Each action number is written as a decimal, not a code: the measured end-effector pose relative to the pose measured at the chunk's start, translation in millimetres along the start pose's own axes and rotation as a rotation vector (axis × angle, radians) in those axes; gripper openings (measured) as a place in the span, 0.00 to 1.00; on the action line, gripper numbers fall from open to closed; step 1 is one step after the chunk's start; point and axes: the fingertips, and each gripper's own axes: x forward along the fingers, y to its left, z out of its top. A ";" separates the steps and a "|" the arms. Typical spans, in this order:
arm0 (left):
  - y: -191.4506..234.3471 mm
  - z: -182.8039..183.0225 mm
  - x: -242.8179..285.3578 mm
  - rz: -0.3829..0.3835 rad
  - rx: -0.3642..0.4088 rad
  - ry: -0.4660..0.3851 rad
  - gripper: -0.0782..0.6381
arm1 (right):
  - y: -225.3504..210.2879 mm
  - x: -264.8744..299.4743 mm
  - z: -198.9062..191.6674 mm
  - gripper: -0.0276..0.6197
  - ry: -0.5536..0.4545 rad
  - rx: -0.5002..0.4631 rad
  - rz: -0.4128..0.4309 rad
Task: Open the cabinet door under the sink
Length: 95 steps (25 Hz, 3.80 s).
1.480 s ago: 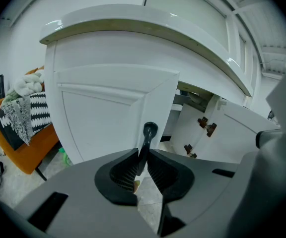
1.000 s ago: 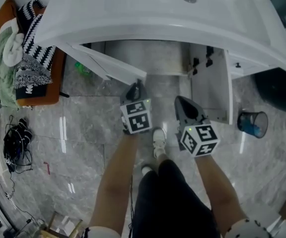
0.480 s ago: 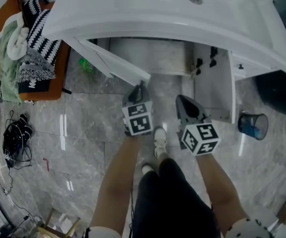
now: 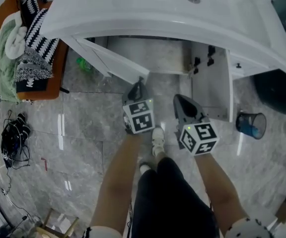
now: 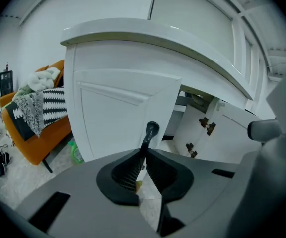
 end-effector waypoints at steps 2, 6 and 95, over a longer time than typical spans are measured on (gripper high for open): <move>0.3 -1.1 -2.0 0.000 0.009 0.001 0.17 | -5.1 -2.3 0.0 0.06 0.001 0.000 -0.009; 4.2 -3.5 -6.6 0.002 0.006 -0.002 0.17 | -9.9 -4.4 0.5 0.06 -0.001 0.007 -0.019; 229.7 -87.1 -158.5 0.169 -0.259 -0.002 0.20 | 129.8 -19.4 -21.6 0.06 0.006 -0.066 0.158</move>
